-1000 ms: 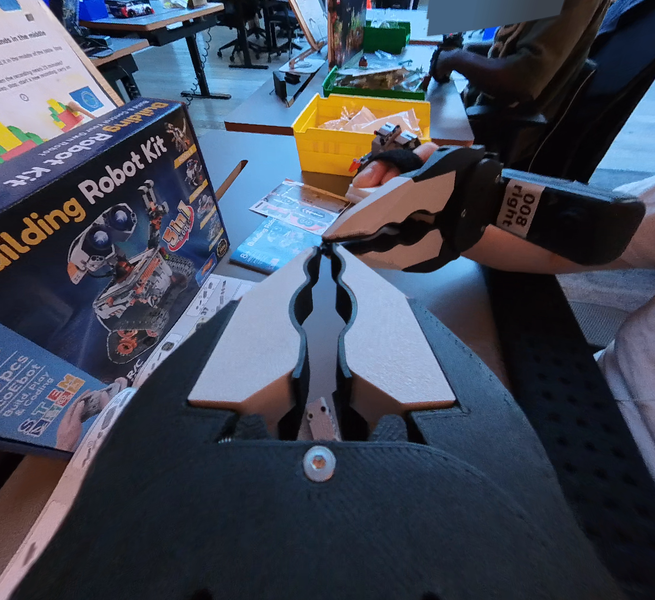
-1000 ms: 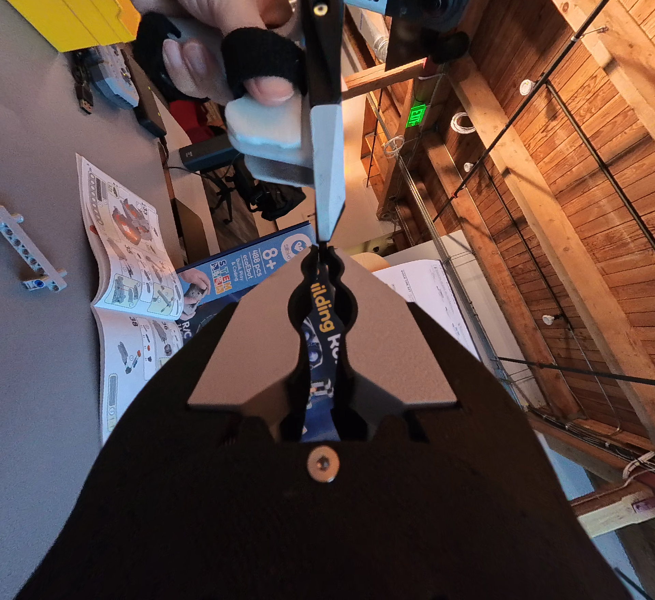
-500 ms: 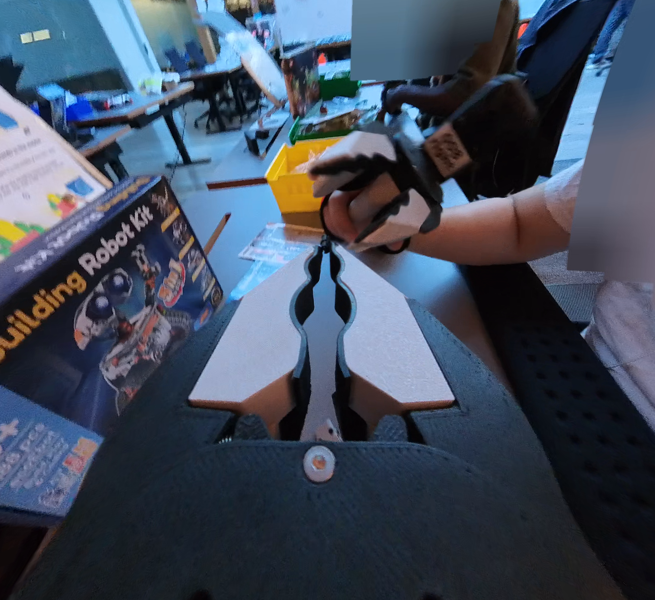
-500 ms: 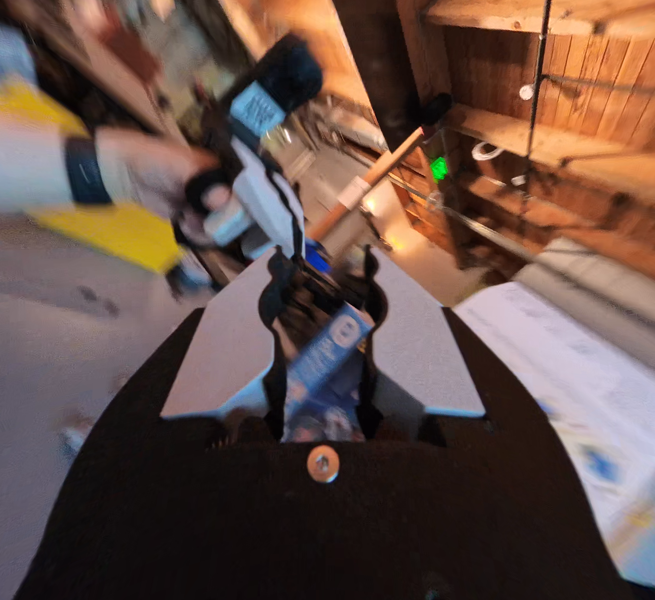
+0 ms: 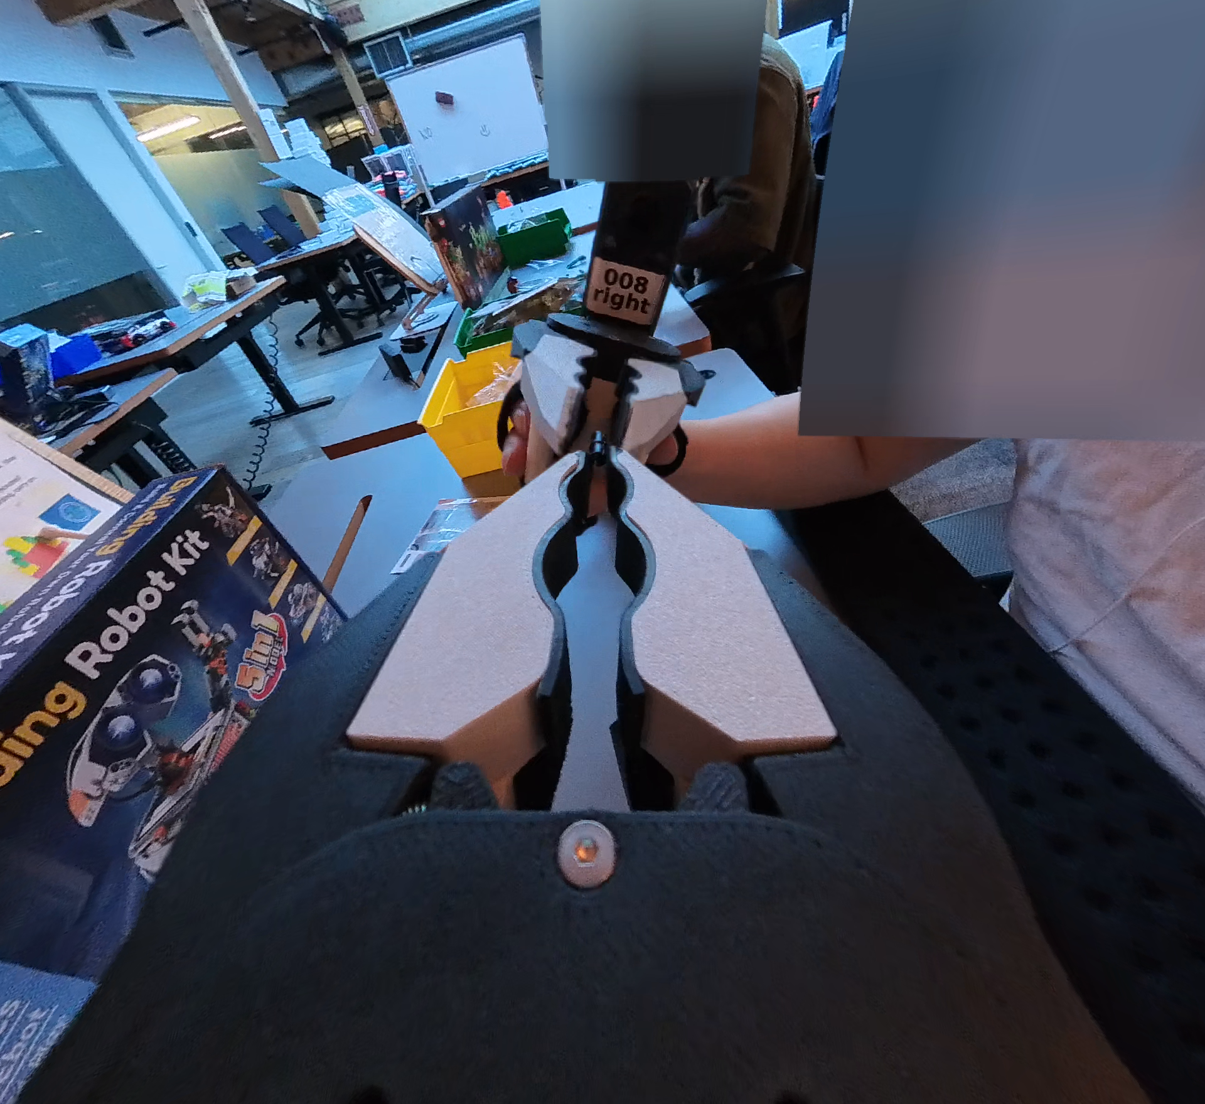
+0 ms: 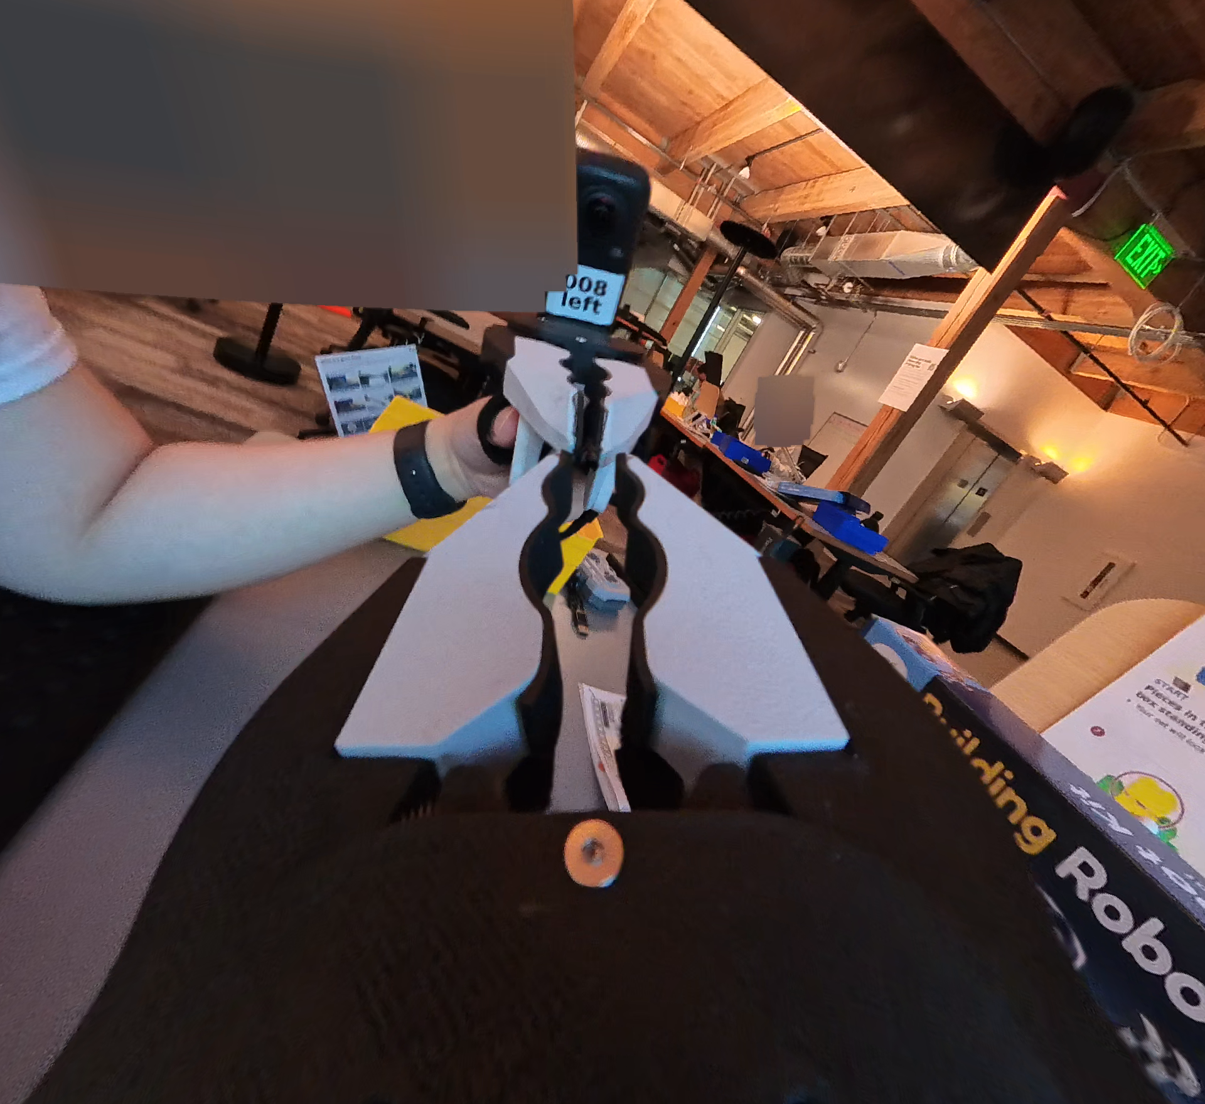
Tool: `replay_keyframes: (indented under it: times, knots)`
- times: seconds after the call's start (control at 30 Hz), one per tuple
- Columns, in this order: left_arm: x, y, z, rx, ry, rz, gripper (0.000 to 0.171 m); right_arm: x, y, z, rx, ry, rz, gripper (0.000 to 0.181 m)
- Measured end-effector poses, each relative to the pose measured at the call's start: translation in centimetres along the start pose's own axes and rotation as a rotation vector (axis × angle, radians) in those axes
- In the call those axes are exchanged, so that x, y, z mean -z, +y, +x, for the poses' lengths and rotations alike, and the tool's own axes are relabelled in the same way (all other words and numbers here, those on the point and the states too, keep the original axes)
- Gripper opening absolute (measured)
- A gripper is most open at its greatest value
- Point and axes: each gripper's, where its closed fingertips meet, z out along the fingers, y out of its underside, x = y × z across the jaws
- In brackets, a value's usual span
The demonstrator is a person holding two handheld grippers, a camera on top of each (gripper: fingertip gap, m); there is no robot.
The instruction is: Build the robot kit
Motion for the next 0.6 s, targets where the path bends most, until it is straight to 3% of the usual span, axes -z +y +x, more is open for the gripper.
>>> replay_keyframes:
  times: [0.27,0.47,0.6]
  knots:
    - [-0.1,0.1,0.4,0.028,0.019,-0.017,0.001,-0.1,0.2,-0.4,0.074,-0.001,-0.033,0.002]
    - [0.8,0.2,0.2,0.243,0.093,0.013,0.003,-0.4,0.8,-0.6,0.158,0.021,-0.074,0.002]
    - [0.7,0.9,-0.2,0.409,0.14,0.012,0.014,-0.3,0.9,-0.2,0.168,0.043,-0.071,0.002]
